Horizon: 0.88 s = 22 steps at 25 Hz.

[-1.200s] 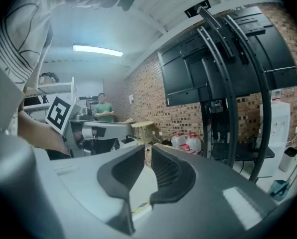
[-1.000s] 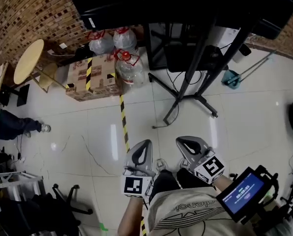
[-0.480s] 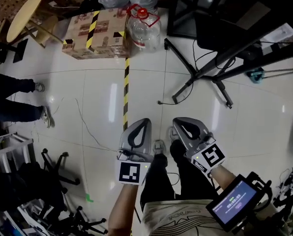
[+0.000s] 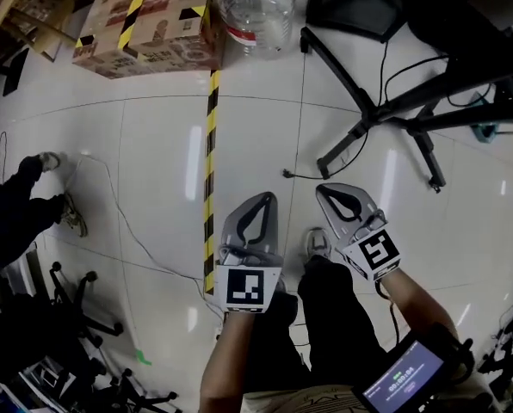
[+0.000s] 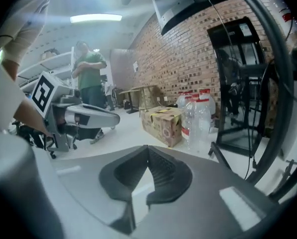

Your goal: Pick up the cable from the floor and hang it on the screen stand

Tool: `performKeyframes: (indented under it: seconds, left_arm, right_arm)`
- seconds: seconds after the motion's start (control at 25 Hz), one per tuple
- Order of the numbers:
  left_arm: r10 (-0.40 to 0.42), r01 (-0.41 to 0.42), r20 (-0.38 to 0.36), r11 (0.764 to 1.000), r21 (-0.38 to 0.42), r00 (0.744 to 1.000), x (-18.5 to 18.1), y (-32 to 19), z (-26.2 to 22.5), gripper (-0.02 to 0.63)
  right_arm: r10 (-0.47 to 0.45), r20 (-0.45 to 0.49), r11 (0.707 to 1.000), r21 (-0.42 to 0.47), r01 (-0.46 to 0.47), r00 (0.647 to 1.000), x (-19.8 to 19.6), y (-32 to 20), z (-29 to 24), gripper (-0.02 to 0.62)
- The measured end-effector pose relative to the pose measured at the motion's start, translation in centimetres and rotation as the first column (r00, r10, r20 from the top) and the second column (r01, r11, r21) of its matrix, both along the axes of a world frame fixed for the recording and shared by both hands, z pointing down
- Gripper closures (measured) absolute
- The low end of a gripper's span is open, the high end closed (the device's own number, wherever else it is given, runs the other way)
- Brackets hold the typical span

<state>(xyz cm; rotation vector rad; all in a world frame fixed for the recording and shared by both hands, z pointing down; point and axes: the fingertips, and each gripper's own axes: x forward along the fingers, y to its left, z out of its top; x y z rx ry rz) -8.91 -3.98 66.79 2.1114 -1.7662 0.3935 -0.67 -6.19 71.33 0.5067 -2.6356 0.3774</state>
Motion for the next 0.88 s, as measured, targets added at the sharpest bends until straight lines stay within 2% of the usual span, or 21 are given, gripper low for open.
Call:
performKeyframes:
  seconds: [0.12, 0.2, 0.28, 0.36, 0.48, 0.64, 0.76, 0.88]
  left_arm:
    - [-0.042, 0.04, -0.033, 0.998, -0.054, 0.999, -0.6, 0.3, 7.1, 0.586]
    - [-0.022, 0.02, -0.02, 0.995, -0.102, 1.0, -0.4, 0.5, 11.6, 0.586]
    - [-0.018, 0.017, -0.003, 0.989, -0.148, 1.0, -0.6, 0.7, 15.2, 0.586]
    - [-0.044, 0.038, -0.031, 0.984, -0.171, 0.999, -0.9, 0.8, 17.6, 0.586]
    - [-0.041, 0.029, -0.055, 0.979, -0.203, 0.998, -1.7, 0.3, 20.6, 0.586]
    - [-0.005, 0.015, 0.04, 0.968, -0.249, 0.999, -4.3, -1.3, 23.2, 0.586]
    - [-0.027, 0.022, -0.021, 0.975, -0.223, 0.999, -5.1, -2.2, 22.7, 0.586]
    - [0.005, -0.017, -0.069, 0.985, -0.171, 0.998, -4.4, -3.0, 21.3, 0.586]
  right_arm:
    - [-0.049, -0.047, 0.999, -0.009, 0.049, 0.998, -0.6, 0.1, 8.9, 0.59]
    - [-0.09, -0.114, 0.996, -0.027, 0.088, 0.989, -1.0, 0.5, 15.3, 0.54]
    - [-0.138, -0.196, 0.99, -0.042, 0.133, 0.971, -1.4, 1.0, 21.3, 0.534]
    - [-0.219, -0.268, 0.976, -0.061, 0.21, 0.938, -1.9, 2.0, 26.3, 0.532]
    - [-0.335, -0.365, 0.942, -0.099, 0.321, 0.869, -2.4, 3.7, 32.3, 0.474]
    - [-0.352, -0.479, 0.926, -0.054, 0.373, 0.804, -2.9, 3.6, 37.5, 0.463]
    - [-0.342, -0.563, 0.928, -0.079, 0.363, 0.752, -2.3, 3.6, 41.4, 0.471]
    - [-0.324, -0.615, 0.928, -0.058, 0.368, 0.719, -2.0, 3.3, 43.8, 0.471]
